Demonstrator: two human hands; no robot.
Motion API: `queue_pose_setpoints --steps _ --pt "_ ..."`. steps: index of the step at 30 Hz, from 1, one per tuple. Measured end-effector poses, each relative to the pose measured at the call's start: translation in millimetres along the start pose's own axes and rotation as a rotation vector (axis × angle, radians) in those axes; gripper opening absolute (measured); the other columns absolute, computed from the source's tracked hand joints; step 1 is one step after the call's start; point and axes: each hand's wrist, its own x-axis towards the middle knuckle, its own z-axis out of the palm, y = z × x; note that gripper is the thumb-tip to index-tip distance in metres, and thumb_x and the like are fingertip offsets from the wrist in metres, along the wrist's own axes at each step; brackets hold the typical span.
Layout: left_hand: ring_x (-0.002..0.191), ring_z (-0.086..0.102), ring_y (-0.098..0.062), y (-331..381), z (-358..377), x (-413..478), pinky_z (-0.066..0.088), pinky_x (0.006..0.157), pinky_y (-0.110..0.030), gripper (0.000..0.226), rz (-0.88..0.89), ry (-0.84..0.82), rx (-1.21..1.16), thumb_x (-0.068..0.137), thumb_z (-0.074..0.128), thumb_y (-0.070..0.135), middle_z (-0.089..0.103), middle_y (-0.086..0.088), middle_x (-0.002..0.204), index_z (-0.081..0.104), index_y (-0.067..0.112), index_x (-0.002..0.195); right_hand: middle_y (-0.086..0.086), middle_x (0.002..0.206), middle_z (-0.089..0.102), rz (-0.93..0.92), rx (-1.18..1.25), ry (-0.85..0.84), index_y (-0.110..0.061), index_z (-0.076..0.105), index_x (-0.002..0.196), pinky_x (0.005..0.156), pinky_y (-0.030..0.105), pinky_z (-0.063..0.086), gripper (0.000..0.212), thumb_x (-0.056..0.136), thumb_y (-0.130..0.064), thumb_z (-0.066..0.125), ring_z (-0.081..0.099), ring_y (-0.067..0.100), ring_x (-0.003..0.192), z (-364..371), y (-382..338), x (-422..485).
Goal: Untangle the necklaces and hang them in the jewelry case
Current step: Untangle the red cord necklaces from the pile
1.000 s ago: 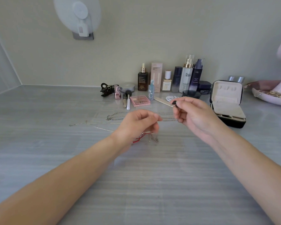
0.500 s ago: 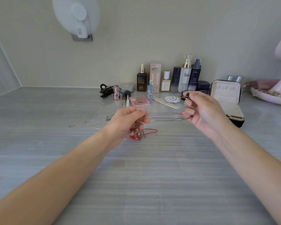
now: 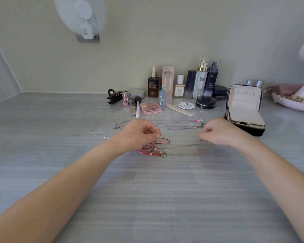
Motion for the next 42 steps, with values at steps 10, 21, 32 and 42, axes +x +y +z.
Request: queue_pose_setpoints --steps 10,21,32,42 --pt "0.07 0.051 -0.004 -3.2 2.0 -3.8 0.041 0.065 -0.015 0.008 0.061 -0.156 0.431 0.077 0.069 0.025 0.055 0.015 0.073 0.068 0.021 0.084 0.005 0.099 0.066 -0.019 -0.344 0.12 -0.016 0.07 0.086 0.077 0.032 0.048 0.021 0.071 -0.031 0.066 0.06 0.027 0.094 6.8 -6.1 -8.5" --pt "0.065 0.056 -0.002 -0.6 -2.0 0.9 0.046 0.068 -0.016 0.015 0.017 -0.065 -0.029 0.085 0.061 0.012 0.062 0.003 0.072 0.061 0.021 0.073 -0.007 0.08 0.069 -0.425 0.182 -0.061 -0.02 0.071 0.084 0.075 0.024 0.048 0.018 0.071 -0.031 0.075 0.06 0.007 0.073 44.8 -37.4 -24.7" --pt "0.066 0.052 -0.005 6.2 -6.3 -1.2 0.035 0.058 -0.02 0.017 -0.027 -0.045 -0.185 0.091 0.053 0.02 0.065 0.016 0.059 0.057 0.023 0.074 -0.005 0.066 0.065 -0.388 0.349 -0.039 -0.027 0.056 0.066 0.074 0.032 0.05 0.02 0.082 -0.017 0.064 0.06 0.015 0.067 43.7 -34.6 -20.0" --pt "0.062 0.049 -0.004 11.2 -4.7 -3.7 0.036 0.058 -0.017 0.02 0.007 0.008 -0.216 0.09 0.053 0.018 0.06 0.016 0.057 0.058 0.023 0.072 -0.009 0.084 0.069 -0.443 0.516 0.007 -0.033 0.064 0.077 0.08 0.029 0.05 0.007 0.081 -0.027 0.066 0.065 0.015 0.084 41.6 -36.4 -20.6"
